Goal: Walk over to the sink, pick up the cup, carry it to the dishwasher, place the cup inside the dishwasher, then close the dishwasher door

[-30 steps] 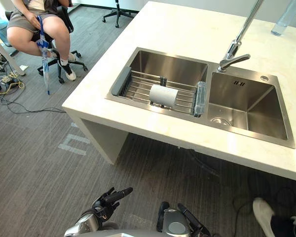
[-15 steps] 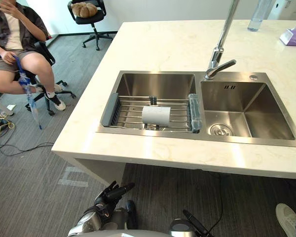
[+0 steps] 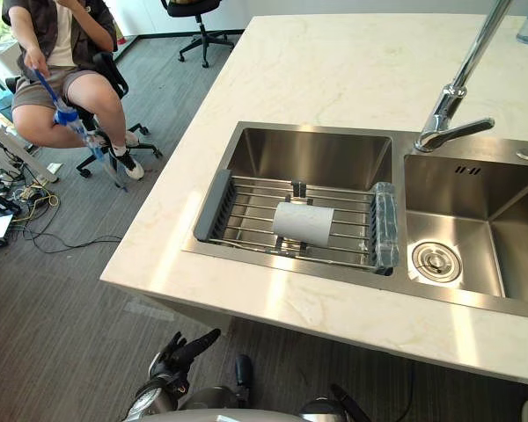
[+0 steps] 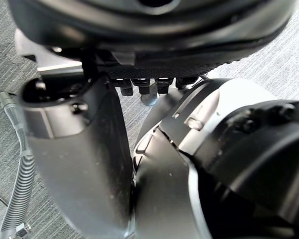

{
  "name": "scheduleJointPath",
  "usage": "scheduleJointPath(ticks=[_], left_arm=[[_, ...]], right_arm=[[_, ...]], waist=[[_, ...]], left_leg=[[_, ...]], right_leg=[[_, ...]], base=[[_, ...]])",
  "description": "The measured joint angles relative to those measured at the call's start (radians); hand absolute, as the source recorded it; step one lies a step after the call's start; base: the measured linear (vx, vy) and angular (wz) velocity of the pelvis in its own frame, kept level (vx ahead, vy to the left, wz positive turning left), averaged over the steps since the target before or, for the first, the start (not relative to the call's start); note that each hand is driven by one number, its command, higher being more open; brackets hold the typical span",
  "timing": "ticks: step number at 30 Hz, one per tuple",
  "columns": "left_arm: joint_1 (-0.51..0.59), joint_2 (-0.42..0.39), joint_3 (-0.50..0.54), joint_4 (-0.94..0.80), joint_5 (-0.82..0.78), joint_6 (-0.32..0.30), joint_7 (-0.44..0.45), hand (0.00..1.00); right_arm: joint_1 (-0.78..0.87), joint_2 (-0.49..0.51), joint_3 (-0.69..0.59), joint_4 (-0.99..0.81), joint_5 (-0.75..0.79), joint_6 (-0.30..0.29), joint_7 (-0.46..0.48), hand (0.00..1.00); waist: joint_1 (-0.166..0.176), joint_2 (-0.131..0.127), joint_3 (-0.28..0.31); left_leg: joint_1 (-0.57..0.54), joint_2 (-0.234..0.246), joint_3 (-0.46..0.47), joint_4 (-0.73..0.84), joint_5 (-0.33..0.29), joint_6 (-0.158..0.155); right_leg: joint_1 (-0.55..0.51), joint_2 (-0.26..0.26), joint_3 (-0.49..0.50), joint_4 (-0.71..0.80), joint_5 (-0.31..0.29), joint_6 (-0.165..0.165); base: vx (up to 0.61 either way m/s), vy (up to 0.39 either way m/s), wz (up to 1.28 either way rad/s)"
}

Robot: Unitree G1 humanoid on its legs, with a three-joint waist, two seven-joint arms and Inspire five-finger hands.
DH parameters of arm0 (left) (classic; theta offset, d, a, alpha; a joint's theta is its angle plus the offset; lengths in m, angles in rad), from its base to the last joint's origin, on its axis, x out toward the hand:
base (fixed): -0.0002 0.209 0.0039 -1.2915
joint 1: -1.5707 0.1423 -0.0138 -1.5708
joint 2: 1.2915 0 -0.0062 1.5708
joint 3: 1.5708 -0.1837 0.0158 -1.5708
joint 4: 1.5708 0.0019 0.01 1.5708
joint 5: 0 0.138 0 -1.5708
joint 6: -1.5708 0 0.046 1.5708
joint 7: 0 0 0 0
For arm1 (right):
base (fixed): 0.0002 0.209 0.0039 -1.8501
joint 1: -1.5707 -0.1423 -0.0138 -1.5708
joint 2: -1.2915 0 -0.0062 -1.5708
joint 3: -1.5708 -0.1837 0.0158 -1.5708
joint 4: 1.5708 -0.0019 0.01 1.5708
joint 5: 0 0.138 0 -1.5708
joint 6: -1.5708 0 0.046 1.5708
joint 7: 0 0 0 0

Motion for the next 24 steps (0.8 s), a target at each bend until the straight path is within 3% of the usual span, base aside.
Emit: scheduleJointPath(ticks=[5, 8, 12, 16, 18, 21, 24], left_arm=[[0.003, 0.021, 0.315, -0.089, -0.005, -0.075, 0.283, 1.0], [0.02, 0.052, 0.418, -0.274, 0.032, -0.125, 0.408, 1.0], [0.025, 0.062, 0.485, -0.56, 0.149, -0.146, 0.5, 1.0], [0.026, 0.063, 0.414, -0.897, 0.346, -0.168, 0.512, 1.0], [0.014, 0.067, 0.286, -1.072, 0.454, -0.202, 0.465, 1.0], [-0.028, 0.074, 0.09, -1.15, 0.508, -0.242, 0.358, 1.0], [-0.042, 0.075, -0.042, -1.147, 0.501, -0.244, 0.245, 1.0]], right_arm=[[0.04, 0.027, 0.002, -0.044, -0.006, -0.008, 0.003, 1.0], [0.077, 0.047, 0.003, -0.076, -0.019, -0.049, 0.017, 1.0], [0.11, 0.066, 0.01, -0.086, -0.039, -0.119, 0.05, 1.0], [0.136, 0.08, -0.009, -0.08, -0.053, -0.148, 0.082, 1.0], [0.146, 0.102, -0.063, -0.068, -0.058, -0.157, 0.091, 1.0], [0.145, 0.109, -0.127, -0.036, -0.057, -0.166, 0.115, 1.0], [0.143, 0.11, -0.166, -0.017, -0.055, -0.17, 0.132, 1.0]], waist=[[0.021, -0.024, 0.001], [0.035, -0.029, -0.002], [0.051, -0.037, -0.015], [0.055, -0.053, -0.055], [0.052, -0.059, -0.077], [0.047, -0.053, -0.096], [0.037, -0.044, -0.106]], left_leg=[[0.018, 0.004, 0.002, 0.0, -0.004, -0.006], [0.016, 0.001, 0.001, 0.0, -0.015, 0.001], [0.005, -0.015, 0.003, 0.0, -0.02, 0.005], [-0.003, -0.031, 0.003, 0.006, -0.019, 0.008], [0.002, -0.035, 0.005, 0.006, -0.022, 0.008], [0.009, -0.031, 0.014, 0.006, -0.024, 0.006], [0.02, -0.02, 0.042, 0.005, -0.029, 0.0]], right_leg=[[0.02, 0.002, -0.004, -0.005, -0.008, -0.011], [0.02, -0.001, -0.013, 0.0, -0.023, -0.02], [0.012, -0.012, -0.02, 0.004, -0.028, -0.016], [0.006, -0.031, -0.024, 0.017, -0.024, -0.007], [0.006, -0.038, -0.025, 0.027, -0.024, -0.007], [0.005, -0.039, -0.011, 0.028, -0.024, -0.007], [-0.003, -0.033, 0.019, 0.028, -0.025, -0.008]], base=[[-0.04, -0.037, -0.01], [-0.06, -0.022, 0.08], [0.0, -0.006, 0.07], [0.08, -0.013, 0.03], [0.1, -0.026, 0.04], [0.01, -0.034, -0.09], [-0.05, -0.036, -0.33]])
